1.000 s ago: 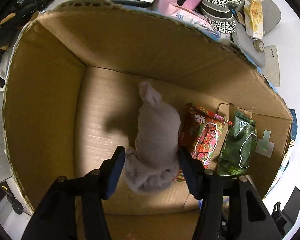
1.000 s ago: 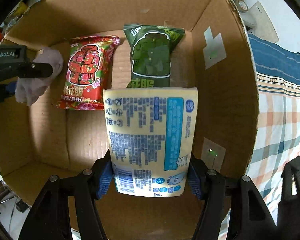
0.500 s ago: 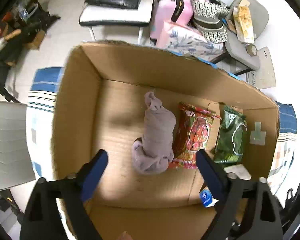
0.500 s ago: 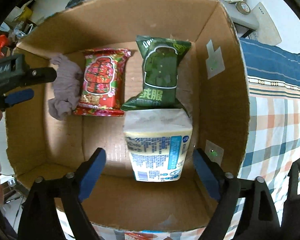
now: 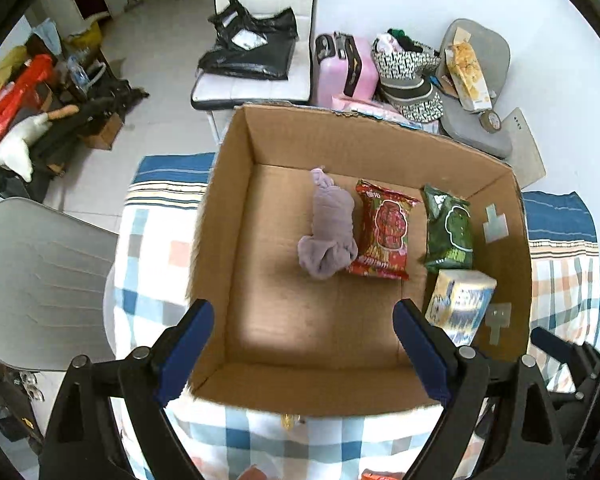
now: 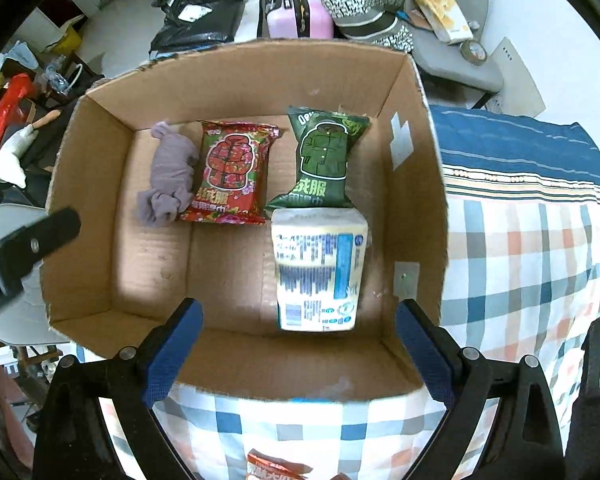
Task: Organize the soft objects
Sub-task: 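Withdraw both grippers from the box toward the last two items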
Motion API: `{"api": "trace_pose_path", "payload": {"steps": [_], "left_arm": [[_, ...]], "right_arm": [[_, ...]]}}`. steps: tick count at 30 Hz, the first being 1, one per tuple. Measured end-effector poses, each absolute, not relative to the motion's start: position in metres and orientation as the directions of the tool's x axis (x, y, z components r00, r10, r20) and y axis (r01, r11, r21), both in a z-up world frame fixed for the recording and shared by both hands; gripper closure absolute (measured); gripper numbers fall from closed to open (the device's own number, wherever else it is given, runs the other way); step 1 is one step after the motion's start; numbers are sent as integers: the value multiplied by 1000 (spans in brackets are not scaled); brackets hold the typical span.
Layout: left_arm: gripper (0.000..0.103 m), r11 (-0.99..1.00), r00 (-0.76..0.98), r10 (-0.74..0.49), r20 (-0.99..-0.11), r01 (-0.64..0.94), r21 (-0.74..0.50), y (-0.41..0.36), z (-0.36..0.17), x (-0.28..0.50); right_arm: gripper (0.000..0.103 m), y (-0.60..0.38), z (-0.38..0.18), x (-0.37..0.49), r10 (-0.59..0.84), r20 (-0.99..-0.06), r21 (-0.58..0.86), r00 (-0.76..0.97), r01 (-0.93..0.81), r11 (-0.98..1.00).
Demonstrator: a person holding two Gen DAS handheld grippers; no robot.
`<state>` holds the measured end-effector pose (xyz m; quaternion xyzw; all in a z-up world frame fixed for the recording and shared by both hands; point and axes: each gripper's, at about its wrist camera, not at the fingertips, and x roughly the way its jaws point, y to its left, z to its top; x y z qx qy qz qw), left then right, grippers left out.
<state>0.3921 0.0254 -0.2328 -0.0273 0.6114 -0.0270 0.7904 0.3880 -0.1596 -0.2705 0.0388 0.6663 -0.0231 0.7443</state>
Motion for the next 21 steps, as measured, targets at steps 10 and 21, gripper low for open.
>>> {"api": "trace_pose_path", "payload": {"steps": [10,21], "left_arm": [[11,999,369,-35,-929,10,-34,24,-187,341],[11,1000,437,-13,-899,18,-5,19,-149,285]], "right_arm": [[4,-159,-216,343,4,-972,28,236,100,995],[4,-158,-168,284,61,-951,93,303,94,991]]}}
